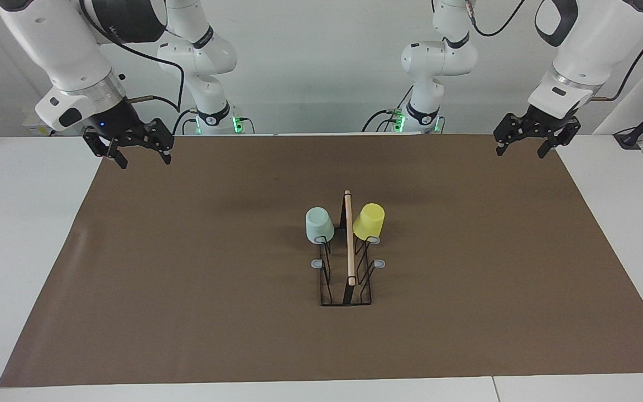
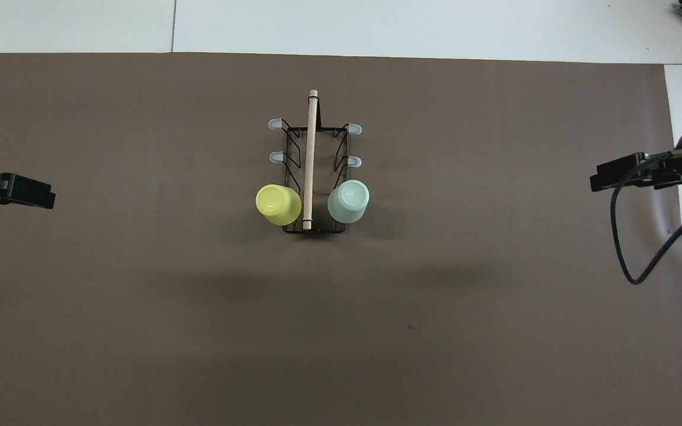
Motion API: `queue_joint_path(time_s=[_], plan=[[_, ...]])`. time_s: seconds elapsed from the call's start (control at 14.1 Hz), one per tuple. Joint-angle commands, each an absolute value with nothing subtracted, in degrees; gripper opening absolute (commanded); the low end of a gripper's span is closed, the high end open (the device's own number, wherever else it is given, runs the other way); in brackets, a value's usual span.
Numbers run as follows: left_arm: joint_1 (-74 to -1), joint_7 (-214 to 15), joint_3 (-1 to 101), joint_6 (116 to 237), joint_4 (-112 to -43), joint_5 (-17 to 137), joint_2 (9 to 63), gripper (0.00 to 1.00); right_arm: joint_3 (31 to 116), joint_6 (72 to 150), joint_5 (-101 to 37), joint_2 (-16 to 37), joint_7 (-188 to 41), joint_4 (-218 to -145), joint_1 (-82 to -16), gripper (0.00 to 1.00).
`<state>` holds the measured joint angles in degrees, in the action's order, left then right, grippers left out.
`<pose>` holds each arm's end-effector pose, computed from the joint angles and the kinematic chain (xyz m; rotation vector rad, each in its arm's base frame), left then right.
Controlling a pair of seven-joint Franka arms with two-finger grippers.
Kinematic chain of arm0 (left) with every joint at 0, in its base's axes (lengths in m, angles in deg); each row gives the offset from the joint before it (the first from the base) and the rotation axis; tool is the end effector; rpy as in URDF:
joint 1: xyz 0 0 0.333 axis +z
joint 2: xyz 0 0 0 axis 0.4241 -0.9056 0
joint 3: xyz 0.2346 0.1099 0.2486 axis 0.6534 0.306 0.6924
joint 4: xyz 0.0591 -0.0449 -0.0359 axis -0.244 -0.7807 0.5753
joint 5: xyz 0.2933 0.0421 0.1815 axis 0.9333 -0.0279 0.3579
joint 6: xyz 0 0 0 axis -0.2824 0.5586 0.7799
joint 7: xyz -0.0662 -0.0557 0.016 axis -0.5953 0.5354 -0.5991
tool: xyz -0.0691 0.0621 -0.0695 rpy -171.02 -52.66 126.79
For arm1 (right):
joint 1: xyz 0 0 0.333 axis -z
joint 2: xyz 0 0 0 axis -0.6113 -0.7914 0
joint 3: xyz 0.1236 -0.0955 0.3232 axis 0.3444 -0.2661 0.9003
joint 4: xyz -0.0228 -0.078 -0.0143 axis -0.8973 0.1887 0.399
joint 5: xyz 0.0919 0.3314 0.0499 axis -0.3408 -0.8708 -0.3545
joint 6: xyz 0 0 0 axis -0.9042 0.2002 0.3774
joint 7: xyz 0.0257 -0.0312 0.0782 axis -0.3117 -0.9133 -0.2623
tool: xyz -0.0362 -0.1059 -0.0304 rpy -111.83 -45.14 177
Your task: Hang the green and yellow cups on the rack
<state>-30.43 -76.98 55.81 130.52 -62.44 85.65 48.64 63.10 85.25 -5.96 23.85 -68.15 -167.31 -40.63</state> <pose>0.4954 -0.0194 0.6513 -3.1279 0.2499 -0.0101 0.5223 0.0056 0.6499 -3.0647 -0.0502 -0.0091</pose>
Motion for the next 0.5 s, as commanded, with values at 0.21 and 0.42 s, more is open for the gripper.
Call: queue_joint_path(time_s=[0.21, 0.42], plan=[[-30.5, -76.1, 55.9, 128.9, -61.3, 86.6, 49.0, 0.99, 63.4, 86.7, -4.5, 24.7, -69.1, -168.7, -40.5, 1.0], [-30.5, -76.0, 55.9, 128.9, -61.5, 86.6, 49.0, 0.99, 63.4, 86.7, -4.5, 24.7, -69.2, -168.7, -40.5, 1.0]])
